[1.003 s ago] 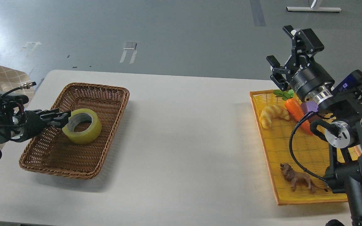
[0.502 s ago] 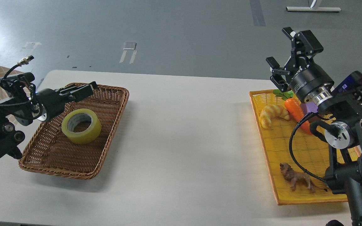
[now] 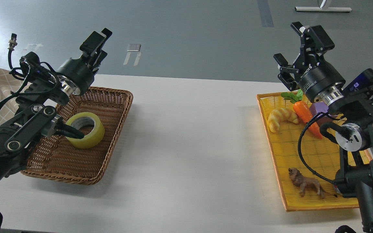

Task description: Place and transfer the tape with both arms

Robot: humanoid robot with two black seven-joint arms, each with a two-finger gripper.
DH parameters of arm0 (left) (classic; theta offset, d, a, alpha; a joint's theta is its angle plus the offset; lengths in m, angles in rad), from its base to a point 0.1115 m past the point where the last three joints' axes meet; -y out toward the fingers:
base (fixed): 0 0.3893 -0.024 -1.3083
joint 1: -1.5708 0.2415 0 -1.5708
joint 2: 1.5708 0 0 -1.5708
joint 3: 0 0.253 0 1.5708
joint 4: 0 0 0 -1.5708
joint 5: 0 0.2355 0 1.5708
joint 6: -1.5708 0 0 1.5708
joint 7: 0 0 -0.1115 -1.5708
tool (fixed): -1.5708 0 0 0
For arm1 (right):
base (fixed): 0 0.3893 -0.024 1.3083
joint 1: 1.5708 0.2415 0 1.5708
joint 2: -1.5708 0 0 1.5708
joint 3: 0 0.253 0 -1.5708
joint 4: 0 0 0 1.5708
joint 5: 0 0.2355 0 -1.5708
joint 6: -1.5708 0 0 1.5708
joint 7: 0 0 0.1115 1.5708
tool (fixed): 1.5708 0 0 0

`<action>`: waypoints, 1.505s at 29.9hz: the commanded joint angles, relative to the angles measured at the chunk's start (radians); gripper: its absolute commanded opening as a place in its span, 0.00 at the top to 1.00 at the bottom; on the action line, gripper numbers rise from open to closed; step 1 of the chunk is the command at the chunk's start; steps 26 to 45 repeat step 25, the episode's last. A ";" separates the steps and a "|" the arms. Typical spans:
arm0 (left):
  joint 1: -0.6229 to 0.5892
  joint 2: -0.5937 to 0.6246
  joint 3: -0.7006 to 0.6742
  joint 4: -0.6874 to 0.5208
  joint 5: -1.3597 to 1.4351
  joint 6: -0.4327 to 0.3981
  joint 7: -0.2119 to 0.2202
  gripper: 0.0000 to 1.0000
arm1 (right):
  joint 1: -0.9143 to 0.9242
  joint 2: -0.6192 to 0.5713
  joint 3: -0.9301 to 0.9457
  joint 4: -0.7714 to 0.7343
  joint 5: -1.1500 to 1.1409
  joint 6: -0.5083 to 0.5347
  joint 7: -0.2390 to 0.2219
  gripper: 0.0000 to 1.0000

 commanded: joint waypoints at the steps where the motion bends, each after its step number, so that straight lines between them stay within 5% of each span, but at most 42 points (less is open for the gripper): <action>1: -0.019 -0.081 -0.021 -0.026 -0.047 -0.003 -0.003 0.02 | 0.000 0.000 0.001 0.007 0.000 0.002 0.000 0.00; 9: -0.028 -0.246 -0.081 -0.056 -0.140 -0.050 -0.009 0.02 | -0.013 0.000 0.001 0.057 0.002 0.004 0.001 0.00; 20: 0.023 -0.271 -0.203 -0.053 -0.313 -0.330 -0.086 0.02 | -0.002 0.000 -0.013 0.082 0.008 0.007 0.015 0.00; 45: 0.053 -0.274 -0.254 -0.049 -0.413 -0.337 -0.085 0.02 | 0.026 0.000 -0.039 0.086 0.008 0.024 0.034 0.00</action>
